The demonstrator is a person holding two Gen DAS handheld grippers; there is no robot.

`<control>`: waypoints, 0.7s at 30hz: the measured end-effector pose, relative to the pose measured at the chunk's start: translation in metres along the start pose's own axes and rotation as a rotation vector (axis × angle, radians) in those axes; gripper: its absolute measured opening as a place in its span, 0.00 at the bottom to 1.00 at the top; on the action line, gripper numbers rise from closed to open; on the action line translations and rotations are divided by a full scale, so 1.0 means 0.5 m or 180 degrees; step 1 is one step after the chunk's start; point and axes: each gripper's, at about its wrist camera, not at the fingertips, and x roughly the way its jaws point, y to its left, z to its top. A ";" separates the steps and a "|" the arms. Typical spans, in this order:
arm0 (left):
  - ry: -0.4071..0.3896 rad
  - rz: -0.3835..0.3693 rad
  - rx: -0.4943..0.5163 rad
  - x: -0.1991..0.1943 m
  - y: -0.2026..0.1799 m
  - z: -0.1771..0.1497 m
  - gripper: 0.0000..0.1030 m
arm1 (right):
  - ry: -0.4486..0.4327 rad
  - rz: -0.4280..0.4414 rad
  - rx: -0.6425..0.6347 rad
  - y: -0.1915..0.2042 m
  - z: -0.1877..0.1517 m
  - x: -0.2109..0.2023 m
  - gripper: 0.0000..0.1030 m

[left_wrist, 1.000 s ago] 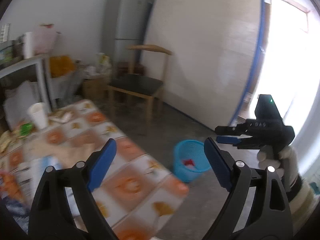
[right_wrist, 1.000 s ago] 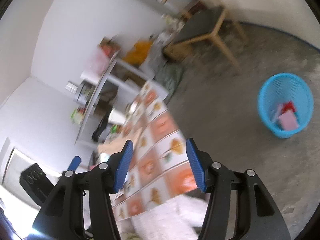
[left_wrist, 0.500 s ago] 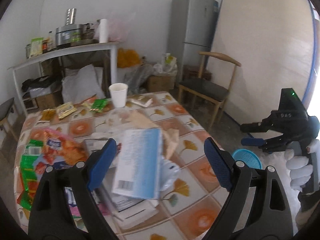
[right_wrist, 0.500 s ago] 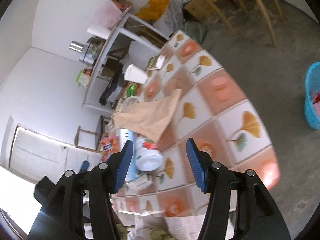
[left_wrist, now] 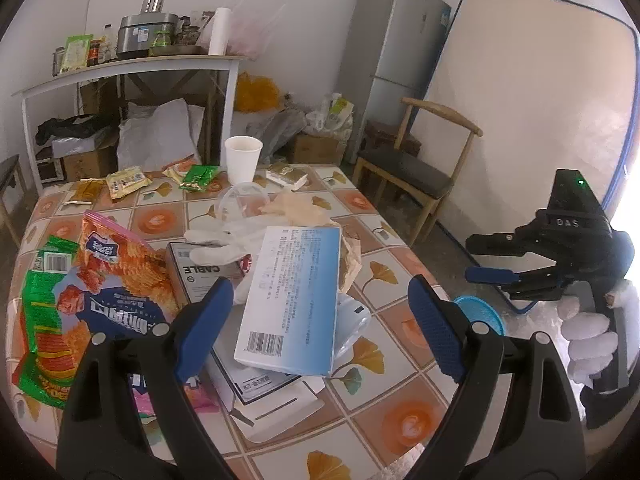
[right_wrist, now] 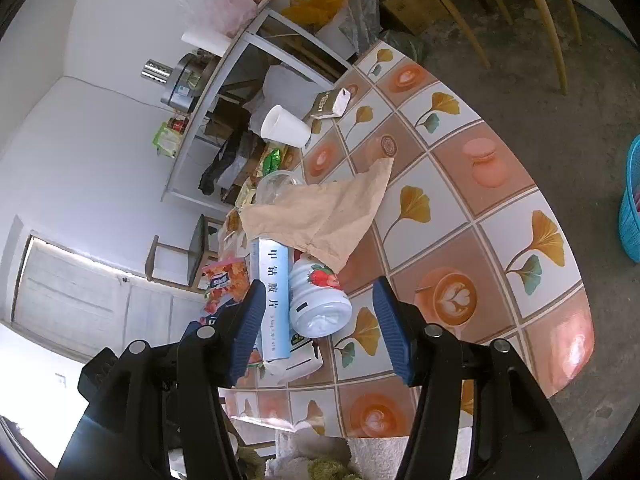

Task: Collect trash
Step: 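Grasp the blue box with the left tool while the right tool grasps the brown paper bag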

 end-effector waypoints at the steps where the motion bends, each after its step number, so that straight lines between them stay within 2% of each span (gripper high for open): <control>1: -0.0025 -0.0034 0.0029 -0.002 -0.002 -0.003 0.82 | -0.0003 -0.0006 0.0004 -0.001 0.000 0.003 0.53; 5: -0.0125 -0.0101 0.0190 -0.003 -0.005 -0.018 0.82 | 0.0000 -0.0031 0.0061 -0.004 0.001 0.019 0.53; 8: -0.0119 -0.0172 0.0177 0.007 0.005 -0.026 0.82 | 0.0006 -0.0065 0.0033 -0.001 -0.001 0.031 0.53; 14: 0.0025 -0.0173 0.0047 0.056 0.035 -0.010 0.83 | 0.0058 -0.0045 0.0114 -0.026 0.015 0.072 0.53; 21: 0.0273 -0.0133 -0.0031 0.119 0.062 0.005 0.84 | 0.0292 0.0253 0.0494 -0.065 0.069 0.165 0.53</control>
